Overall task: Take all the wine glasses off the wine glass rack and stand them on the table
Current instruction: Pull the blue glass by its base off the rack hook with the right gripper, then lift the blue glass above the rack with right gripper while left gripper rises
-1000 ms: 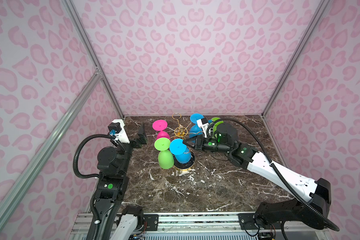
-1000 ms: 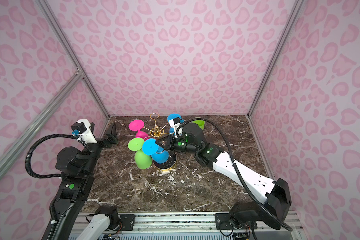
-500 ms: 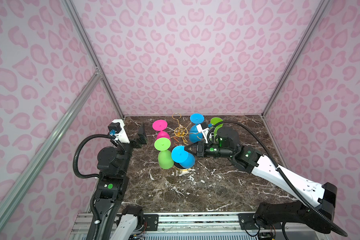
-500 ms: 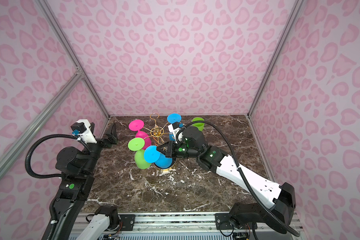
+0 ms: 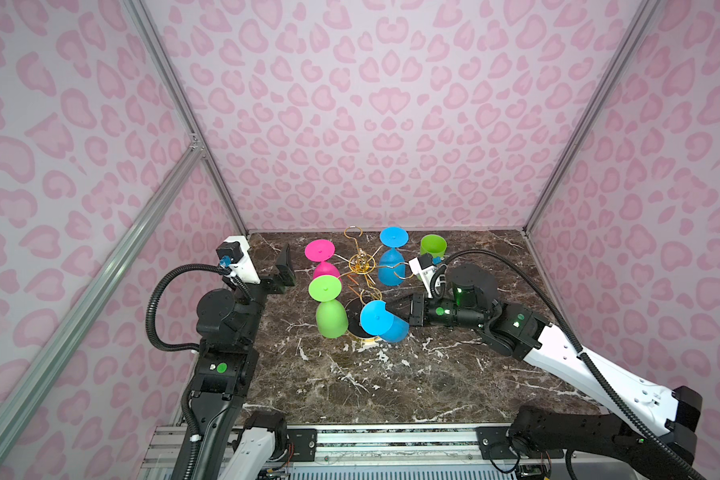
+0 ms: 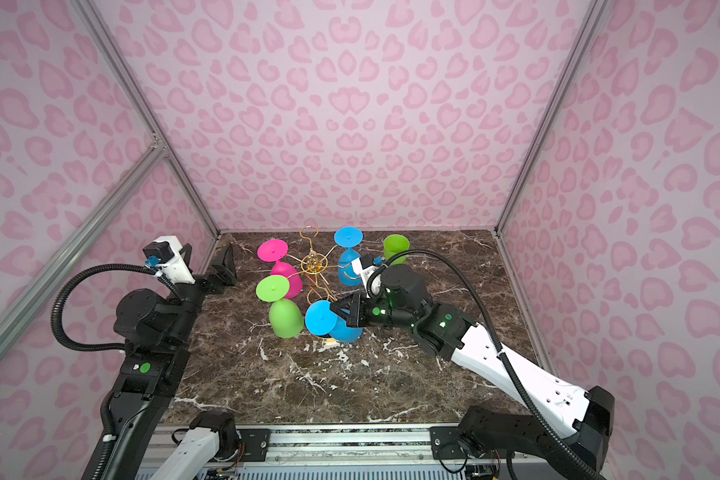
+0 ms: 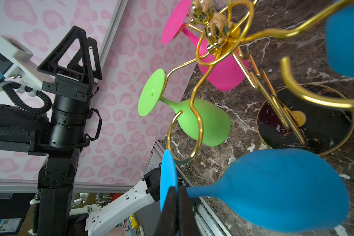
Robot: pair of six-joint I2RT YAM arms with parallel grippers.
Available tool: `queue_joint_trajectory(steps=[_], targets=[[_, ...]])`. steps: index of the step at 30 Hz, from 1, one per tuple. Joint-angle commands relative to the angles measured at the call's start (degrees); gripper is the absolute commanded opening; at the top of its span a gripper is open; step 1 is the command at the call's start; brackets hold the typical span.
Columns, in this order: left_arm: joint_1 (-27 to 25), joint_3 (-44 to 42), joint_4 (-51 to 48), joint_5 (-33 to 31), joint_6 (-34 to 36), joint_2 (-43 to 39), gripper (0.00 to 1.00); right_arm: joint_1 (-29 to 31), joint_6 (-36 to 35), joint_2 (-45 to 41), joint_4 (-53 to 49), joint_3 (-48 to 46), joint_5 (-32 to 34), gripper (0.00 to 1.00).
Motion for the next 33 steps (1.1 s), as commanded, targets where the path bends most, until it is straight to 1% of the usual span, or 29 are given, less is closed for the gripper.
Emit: queue_joint_trajectory(steps=[1,5,11,17,20,23,26,28,33], targets=[[0.12,1.15,2.16,0.87,-1.80,0.27,0.97,-1.12,-0.93,-1.87,-1.72,-1.25,2.23,0.00],[0.12,1.77,2.63,0.83,-4.06,0.47,0.97,-3.99,-1.44,-4.90,-4.40,-2.23,2.93,0.00],[0.04,3.82,2.77,1.17,-7.55,0.80,0.97,-10.62,-2.60,-9.99,-7.46,-3.05,3.17,0.00],[0.05,7.00,2.36,5.18,-12.01,2.21,0.97,-18.32,-7.97,-12.88,-14.52,0.93,4.10,0.00],[0.07,9.52,1.45,9.09,-14.55,3.76,0.96,-21.98,-11.58,-12.87,-17.33,5.21,4.31,0.00],[0.09,11.93,0.68,13.17,-16.86,5.27,0.93,-23.78,-14.84,-11.53,-18.36,10.31,5.00,0.00],[0.04,14.15,0.28,17.89,-19.53,6.75,0.91,-23.98,-17.91,-9.45,-18.53,15.46,5.93,0.00],[0.05,15.74,0.18,21.21,-21.79,7.86,0.87,-24.00,-19.61,-8.06,-17.52,18.37,5.90,0.00],[0.05,20.87,0.65,32.31,-27.95,13.16,0.79,-23.99,-23.22,-3.87,-13.39,25.50,4.59,0.00]])
